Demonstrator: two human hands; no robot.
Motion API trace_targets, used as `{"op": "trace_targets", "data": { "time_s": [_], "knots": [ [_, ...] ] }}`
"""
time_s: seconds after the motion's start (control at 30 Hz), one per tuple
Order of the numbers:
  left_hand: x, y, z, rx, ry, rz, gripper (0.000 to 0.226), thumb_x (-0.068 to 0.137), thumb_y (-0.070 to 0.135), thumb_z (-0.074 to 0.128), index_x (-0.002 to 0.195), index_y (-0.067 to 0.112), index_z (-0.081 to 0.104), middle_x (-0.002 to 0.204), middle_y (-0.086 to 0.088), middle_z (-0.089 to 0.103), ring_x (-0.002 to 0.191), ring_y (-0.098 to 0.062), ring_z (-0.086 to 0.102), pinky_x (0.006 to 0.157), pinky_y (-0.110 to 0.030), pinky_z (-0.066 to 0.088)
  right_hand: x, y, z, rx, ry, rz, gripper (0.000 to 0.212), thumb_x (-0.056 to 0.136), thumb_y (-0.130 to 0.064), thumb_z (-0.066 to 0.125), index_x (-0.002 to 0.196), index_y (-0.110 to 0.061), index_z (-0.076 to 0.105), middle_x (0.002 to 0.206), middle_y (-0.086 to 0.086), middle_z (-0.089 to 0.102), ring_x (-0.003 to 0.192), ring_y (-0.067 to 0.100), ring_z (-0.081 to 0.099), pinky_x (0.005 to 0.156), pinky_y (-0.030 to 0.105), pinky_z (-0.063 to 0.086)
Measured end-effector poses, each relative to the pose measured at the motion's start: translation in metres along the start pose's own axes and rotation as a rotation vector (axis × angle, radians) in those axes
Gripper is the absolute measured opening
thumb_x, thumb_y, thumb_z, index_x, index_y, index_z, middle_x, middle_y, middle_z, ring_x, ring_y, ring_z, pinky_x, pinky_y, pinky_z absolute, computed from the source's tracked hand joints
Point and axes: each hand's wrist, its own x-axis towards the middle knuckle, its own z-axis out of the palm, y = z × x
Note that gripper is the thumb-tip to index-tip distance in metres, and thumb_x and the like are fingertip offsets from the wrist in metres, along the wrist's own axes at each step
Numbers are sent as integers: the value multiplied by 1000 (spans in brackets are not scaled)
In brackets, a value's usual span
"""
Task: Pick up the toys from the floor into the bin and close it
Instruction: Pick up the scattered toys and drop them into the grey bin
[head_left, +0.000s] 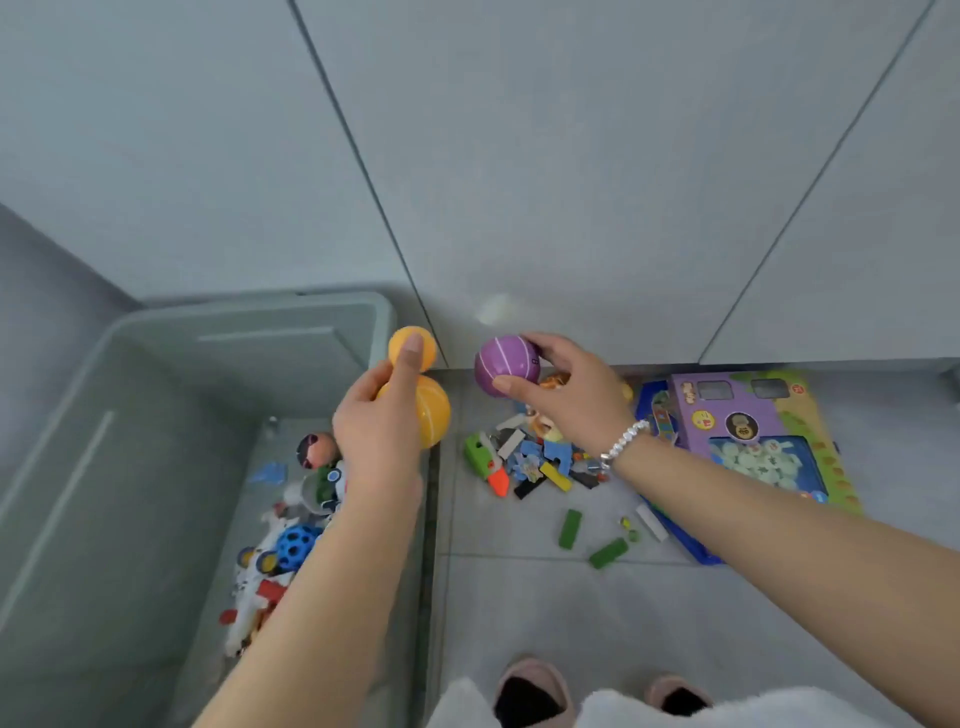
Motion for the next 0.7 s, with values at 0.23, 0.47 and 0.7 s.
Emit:
{"op": "trace_targets", "data": {
  "time_s": [0.23, 0.47, 0.7],
  "knots": [
    [-33, 7, -131, -140, 196, -45, 28, 86, 41, 63, 106, 21, 62, 87, 10, 62, 79, -8, 59, 60, -22, 48, -40, -98, 95, 90, -313, -94, 55, 71, -37, 77, 120, -22, 59, 118, -8, 62, 104, 1, 56, 91, 18, 44],
    [-35, -20, -172, -136, 248, -84, 36, 89, 43, 58, 119, 23, 55, 115, 4, 61, 106, -13, 56, 88, -30, 45, -64, -109, 154, -61, -433, -92, 41, 83, -38, 65, 121, -23, 58, 124, -7, 60, 115, 8, 55, 92, 19, 41],
    [-49, -30, -167, -55, 175, -7, 25, 95, 34, 51, 117, 24, 53, 100, 17, 55, 90, 3, 51, 76, -17, 37, -78, -94, 147, -102, -481, -98, 25, 94, -27, 50, 116, -24, 61, 106, -18, 60, 96, -5, 54, 79, 5, 42]
  ]
}}
